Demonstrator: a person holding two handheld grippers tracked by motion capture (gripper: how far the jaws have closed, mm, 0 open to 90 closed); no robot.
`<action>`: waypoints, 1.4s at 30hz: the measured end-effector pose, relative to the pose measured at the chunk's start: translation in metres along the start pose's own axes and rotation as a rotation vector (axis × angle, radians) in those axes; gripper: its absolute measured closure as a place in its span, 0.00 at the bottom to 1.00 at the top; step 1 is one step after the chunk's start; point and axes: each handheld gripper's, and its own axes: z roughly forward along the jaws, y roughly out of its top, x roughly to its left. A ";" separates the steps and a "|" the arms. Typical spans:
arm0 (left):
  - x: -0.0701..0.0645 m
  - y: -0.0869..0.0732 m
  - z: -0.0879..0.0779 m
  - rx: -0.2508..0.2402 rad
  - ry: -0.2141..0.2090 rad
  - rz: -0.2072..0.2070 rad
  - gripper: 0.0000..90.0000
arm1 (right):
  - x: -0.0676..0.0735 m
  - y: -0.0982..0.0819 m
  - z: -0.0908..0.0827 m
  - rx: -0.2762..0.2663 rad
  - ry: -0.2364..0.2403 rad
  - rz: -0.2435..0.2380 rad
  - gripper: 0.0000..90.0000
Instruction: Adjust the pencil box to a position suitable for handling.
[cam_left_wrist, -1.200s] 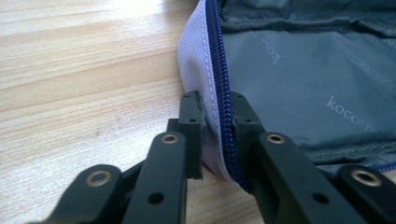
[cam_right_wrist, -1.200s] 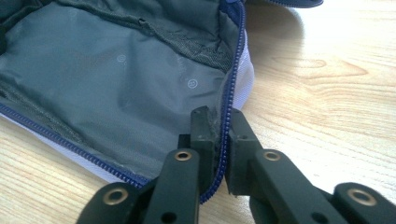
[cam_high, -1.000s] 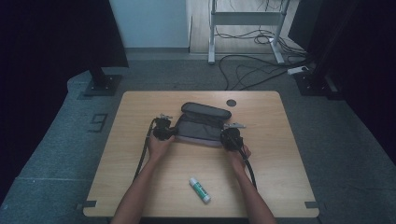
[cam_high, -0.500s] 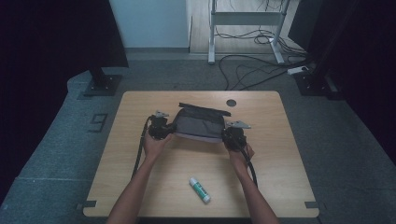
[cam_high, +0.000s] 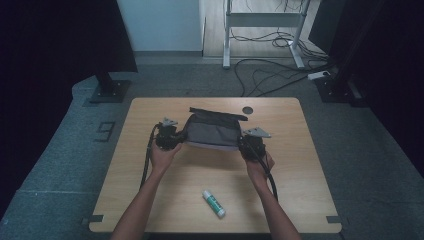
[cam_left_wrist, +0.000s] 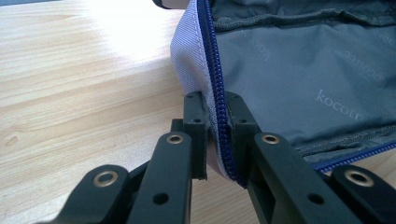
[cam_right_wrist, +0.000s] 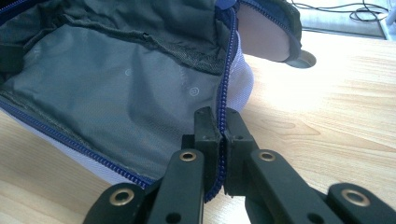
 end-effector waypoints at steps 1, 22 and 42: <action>0.000 0.000 0.000 0.000 0.000 0.000 0.91 | 0.001 0.000 -0.001 0.000 0.000 -0.003 0.96; -0.009 -0.014 -0.029 -0.005 -0.009 0.023 0.91 | 0.012 -0.003 -0.024 -0.026 0.028 -0.038 0.96; -0.018 -0.037 -0.046 0.018 -0.043 0.032 0.90 | 0.013 -0.019 -0.036 -0.021 0.071 -0.039 0.96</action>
